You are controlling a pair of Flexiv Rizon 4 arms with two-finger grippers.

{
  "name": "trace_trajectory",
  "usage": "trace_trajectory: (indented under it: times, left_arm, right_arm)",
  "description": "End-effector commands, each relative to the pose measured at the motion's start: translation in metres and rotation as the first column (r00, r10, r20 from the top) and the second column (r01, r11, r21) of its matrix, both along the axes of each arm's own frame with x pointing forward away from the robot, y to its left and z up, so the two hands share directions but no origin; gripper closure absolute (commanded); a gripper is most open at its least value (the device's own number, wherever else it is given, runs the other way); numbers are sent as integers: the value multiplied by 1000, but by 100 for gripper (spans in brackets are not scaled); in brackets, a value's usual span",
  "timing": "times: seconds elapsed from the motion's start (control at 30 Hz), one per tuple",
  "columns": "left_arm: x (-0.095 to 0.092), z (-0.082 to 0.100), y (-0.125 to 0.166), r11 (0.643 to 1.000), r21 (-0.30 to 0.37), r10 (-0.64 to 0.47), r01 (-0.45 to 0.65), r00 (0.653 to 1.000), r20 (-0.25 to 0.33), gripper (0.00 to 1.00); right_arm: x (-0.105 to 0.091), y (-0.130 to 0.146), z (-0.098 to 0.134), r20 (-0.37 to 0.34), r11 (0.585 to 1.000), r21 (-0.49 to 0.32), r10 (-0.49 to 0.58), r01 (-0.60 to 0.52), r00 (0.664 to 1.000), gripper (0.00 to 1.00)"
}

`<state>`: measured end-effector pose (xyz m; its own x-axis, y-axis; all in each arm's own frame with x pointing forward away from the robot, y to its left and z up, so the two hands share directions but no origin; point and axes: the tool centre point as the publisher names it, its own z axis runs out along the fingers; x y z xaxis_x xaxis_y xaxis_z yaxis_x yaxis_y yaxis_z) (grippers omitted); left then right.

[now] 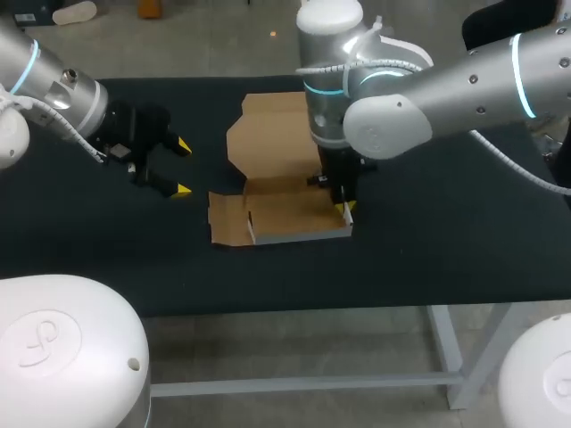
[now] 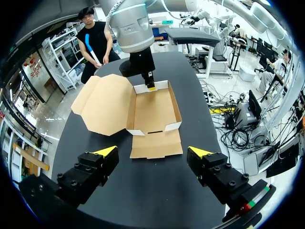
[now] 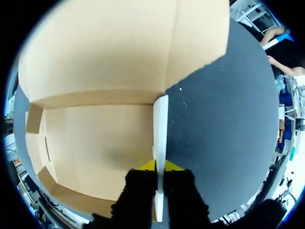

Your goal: Assemble the packaging by folding the flat box into shape, placing the metal phone stand inside, and closing the box properly

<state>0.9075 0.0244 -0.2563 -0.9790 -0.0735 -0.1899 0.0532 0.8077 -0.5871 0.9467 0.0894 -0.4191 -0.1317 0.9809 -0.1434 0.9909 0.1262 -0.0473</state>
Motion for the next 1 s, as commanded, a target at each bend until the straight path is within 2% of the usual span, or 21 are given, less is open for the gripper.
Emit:
trace_trajectory:
  times: [0.03, 0.63, 0.77, 0.87, 1.0]
  left_arm:
    - [0, 1, 0, 1000, 4, 0, 0, 1000, -3, 0]
    - [0, 1, 0, 1000, 4, 0, 0, 1000, -3, 0]
    - [0, 1, 0, 1000, 4, 0, 0, 1000, -3, 0]
    - [0, 1, 0, 1000, 4, 0, 0, 1000, -3, 0]
    - [0, 1, 0, 1000, 4, 0, 0, 1000, -3, 0]
  right_arm:
    - [0, 0, -12, -16, 996, -89, -20, 18, 1000, 100]
    - [-2, -7, -8, 13, 970, -233, -63, 64, 998, 100]
    - [-2, -8, -6, 34, 974, -213, -64, 70, 997, 100]
    - [-3, -7, -4, 67, 985, -154, -64, 74, 996, 100]
    - [-6, -6, 2, 139, 998, -24, -54, 58, 989, 100]
